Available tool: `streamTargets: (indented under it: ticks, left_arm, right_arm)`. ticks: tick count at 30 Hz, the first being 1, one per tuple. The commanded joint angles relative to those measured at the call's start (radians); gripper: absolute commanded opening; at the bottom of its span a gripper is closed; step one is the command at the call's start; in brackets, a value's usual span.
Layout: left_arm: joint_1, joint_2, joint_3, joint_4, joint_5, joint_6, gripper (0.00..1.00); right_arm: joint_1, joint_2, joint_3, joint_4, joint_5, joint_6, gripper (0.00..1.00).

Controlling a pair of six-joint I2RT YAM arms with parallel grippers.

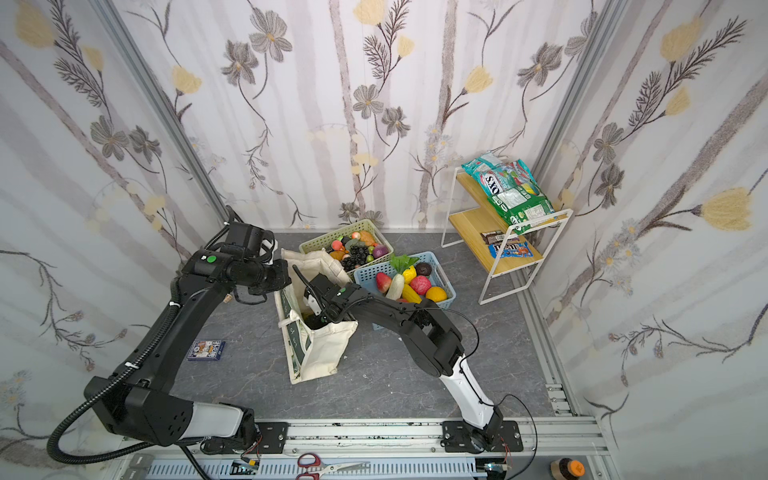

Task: Place the food into the grocery bag and tie it
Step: 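Lower the green papaya into the bag and open the right gripper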

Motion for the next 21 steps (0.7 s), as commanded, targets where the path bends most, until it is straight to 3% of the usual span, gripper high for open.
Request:
streamTargets:
  ticks: [1,8,21]
  left_arm:
    - [0.003,-0.001,-0.003,0.011,-0.008,0.008,0.0]
    - [0.01,-0.004,-0.012,0.02,-0.003,0.005,0.0]
    - [0.028,-0.035,-0.053,0.028,-0.005,0.006,0.0]
  right_arm:
    - [0.001,0.0,0.003,0.029,-0.013,0.002,0.65]
    - [-0.002,-0.045,0.005,0.03,0.001,-0.007,0.72]
    - [-0.016,-0.208,0.008,0.034,0.049,-0.017,0.74]
